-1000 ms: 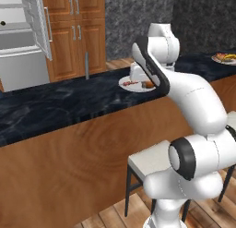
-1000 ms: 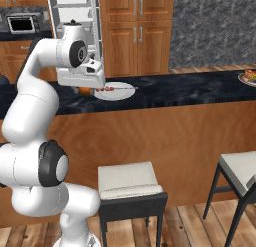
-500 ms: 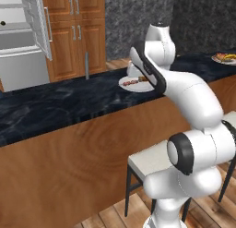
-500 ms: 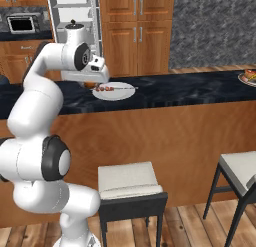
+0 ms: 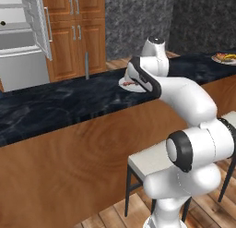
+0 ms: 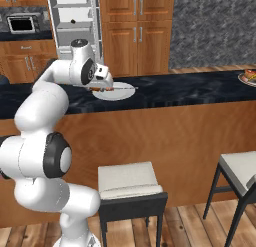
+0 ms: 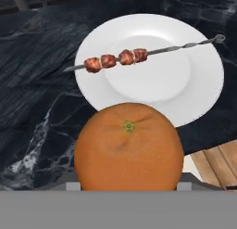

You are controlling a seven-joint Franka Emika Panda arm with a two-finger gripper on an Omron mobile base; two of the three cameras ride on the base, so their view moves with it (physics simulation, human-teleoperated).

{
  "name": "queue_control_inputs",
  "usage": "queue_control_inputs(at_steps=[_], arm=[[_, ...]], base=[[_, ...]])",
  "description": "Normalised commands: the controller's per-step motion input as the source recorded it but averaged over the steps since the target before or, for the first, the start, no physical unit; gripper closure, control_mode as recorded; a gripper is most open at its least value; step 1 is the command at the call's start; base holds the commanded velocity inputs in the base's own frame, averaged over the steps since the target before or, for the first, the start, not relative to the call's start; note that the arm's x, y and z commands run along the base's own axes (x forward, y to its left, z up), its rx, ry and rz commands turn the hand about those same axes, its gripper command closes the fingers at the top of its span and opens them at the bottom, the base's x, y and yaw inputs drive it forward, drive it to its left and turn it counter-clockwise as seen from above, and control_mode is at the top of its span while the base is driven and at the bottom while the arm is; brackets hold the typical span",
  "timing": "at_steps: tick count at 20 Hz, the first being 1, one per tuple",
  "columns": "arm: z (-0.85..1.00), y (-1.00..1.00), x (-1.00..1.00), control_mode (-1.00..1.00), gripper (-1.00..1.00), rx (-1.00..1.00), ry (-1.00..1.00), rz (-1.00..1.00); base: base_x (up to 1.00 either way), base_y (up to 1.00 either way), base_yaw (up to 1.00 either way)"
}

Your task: Pick up the banana and tangerine from the fridge and place one fruit on each plate on the dining counter.

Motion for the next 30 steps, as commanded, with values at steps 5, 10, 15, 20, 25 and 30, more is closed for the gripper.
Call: queue_control_inputs(at_steps=[5, 10, 15, 20, 25, 30], arm=[[-0.01, -0.02, 0.04, -1.0, 1.0, 0.0, -0.06, 0.0], [-0.19, -0.27, 0.07, -1.0, 1.0, 0.0, -0.01, 0.0], [-0.12, -0.33, 0.2, -1.0, 1.0, 0.0, 0.0, 0.0], [0.0, -0.03, 0.17, -1.0, 1.0, 0.0, 0.0, 0.0], [0.0, 0.0, 0.32, -1.0, 1.0, 0.0, 0.01, 0.0], [-0.04, 0.0, 0.26, -1.0, 1.0, 0.0, 0.04, 0.0]], base=[[0.0, 0.0, 0.0], [0.0, 0.0, 0.0], [0.0, 0.0, 0.0], [0.0, 0.0, 0.0], [0.0, 0.0, 0.0], [0.0, 0.0, 0.0]])
